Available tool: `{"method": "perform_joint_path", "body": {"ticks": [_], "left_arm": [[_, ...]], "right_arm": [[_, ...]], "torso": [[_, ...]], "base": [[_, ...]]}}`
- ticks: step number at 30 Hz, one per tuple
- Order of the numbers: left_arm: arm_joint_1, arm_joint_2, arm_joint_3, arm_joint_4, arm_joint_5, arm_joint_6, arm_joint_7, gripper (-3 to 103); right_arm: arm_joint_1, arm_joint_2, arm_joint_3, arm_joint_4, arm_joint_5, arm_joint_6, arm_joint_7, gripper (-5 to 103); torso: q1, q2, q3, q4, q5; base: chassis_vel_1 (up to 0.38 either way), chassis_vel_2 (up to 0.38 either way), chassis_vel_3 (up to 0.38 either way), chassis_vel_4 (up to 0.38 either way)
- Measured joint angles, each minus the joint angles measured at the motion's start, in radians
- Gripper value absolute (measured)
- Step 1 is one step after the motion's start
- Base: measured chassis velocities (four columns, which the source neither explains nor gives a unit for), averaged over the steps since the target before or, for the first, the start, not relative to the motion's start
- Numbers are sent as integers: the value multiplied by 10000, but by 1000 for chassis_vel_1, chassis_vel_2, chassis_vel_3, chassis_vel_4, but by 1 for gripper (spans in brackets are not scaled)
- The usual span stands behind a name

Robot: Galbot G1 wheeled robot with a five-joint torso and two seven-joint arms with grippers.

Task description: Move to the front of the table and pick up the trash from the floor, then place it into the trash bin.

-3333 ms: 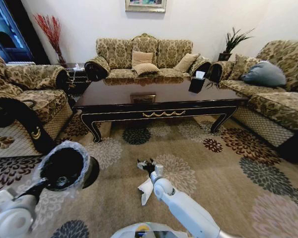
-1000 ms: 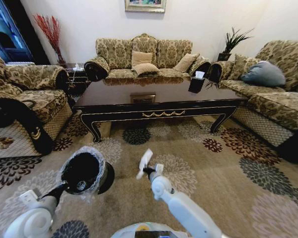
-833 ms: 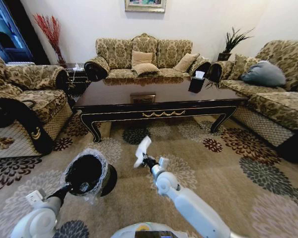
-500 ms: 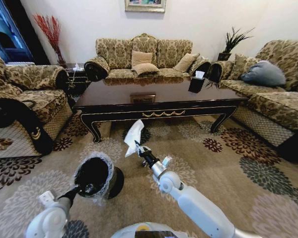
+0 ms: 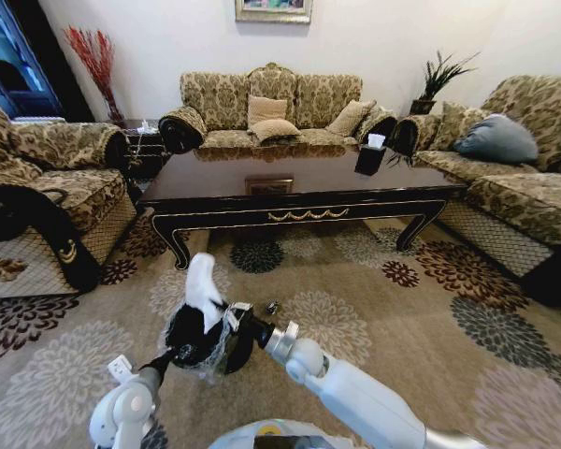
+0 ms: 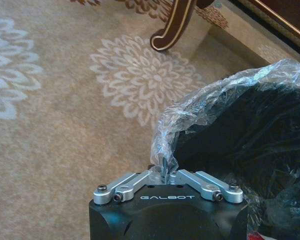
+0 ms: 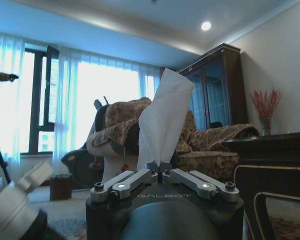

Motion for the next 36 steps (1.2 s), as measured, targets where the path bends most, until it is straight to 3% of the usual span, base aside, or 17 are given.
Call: {"method": "perform_joint_path", "body": {"ticks": [8,11,13,17,19,25,28,31,34,36], "left_arm": [[27,1,66,-139,-84,0,-1,2],[64,75,25,-204,-105,3,-2,2],[74,106,2,-224,-125,4,-1,2],[130,200,-108,-333,-232,4,1,2],[145,215,-127,-350,-246,4,1,2],[232,298,-270,-458,-334,5,6,2],[257,320,-313,-511,-356,5,7,2],[297,340,-348,-570,-365,5,9,2],[324,341,-354,-610,-366,5,12,2],[343,339,-356,-651,-366,5,15,2]], "right_arm": [[-127,214,-78,-410,-285,210,147,-3],[-156,250,-71,-459,-317,244,207,13],[-165,254,-64,-459,-317,245,228,13],[-237,232,-24,-458,-364,261,273,34],[-260,221,-9,-453,-381,268,276,34],[-421,77,104,-308,-455,296,291,61],[-489,3,173,-229,-485,308,299,67],[-593,-126,295,-94,-539,327,305,83],[-666,-240,405,15,-567,334,309,88],[-758,-367,541,139,-581,335,311,97]], "torso": [[0,0,0,-1,-1],[0,0,0,0,-1],[0,0,0,0,-1],[0,0,0,0,-1],[0,0,0,0,-1],[0,0,0,0,-1],[0,0,0,0,-1],[0,0,0,0,-1],[0,0,0,0,-1],[0,0,0,0,0]], "base": [[0,0,0,0],[0,0,0,0],[0,0,0,0],[0,0,0,0],[0,0,0,0],[0,0,0,0],[0,0,0,0],[0,0,0,0],[0,0,0,0],[0,0,0,0]]}}
